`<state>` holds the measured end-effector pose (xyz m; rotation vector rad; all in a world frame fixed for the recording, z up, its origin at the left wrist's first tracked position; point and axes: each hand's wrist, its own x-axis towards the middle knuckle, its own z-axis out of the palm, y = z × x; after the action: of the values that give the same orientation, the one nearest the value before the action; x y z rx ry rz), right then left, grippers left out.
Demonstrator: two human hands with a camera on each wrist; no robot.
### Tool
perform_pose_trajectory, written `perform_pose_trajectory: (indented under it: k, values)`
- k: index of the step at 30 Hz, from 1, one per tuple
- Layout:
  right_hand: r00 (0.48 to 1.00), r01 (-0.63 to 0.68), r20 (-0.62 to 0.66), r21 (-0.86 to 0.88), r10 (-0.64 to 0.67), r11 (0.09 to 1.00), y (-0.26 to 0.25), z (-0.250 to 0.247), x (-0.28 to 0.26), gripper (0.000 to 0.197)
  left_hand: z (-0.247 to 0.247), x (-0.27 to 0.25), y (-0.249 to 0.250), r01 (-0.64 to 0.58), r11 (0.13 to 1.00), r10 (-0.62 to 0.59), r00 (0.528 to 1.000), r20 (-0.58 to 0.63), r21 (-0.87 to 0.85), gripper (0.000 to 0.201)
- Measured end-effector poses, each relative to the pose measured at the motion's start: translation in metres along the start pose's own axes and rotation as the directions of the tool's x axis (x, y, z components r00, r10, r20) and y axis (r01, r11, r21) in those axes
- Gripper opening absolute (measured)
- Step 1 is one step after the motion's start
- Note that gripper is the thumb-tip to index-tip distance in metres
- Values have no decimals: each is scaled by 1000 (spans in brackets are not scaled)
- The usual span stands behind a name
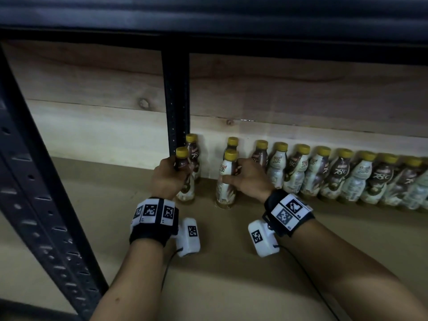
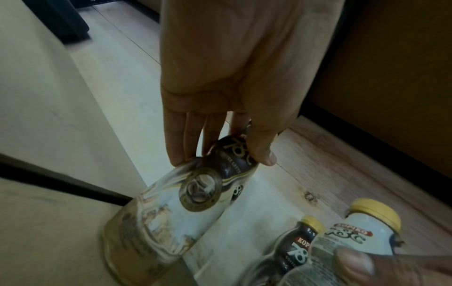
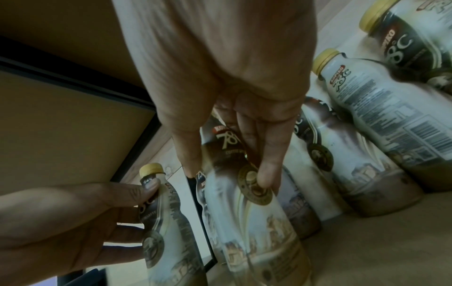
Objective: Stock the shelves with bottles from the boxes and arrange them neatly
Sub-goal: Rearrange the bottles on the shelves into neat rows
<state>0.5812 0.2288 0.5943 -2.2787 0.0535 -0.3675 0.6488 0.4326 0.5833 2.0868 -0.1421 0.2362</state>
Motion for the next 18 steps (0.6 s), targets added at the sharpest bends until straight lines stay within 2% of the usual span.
perform_pose_trajectory:
  k: [4,12,18]
  values:
    - [1000,20,-17,-19,-20,1000,-1,2,0,22,0,2,0,4,1000,-4,1000,27,-12,32]
    - [999,26,-30,-75,-29,997,-1,7,-1,38,1,-2,0,-15,1000,15,1000,11,-13,33]
    - [997,20,-66,-99,-27,995,2,10,-3,33,0,-3,2,-12,1000,11,1000,-24,-9,33]
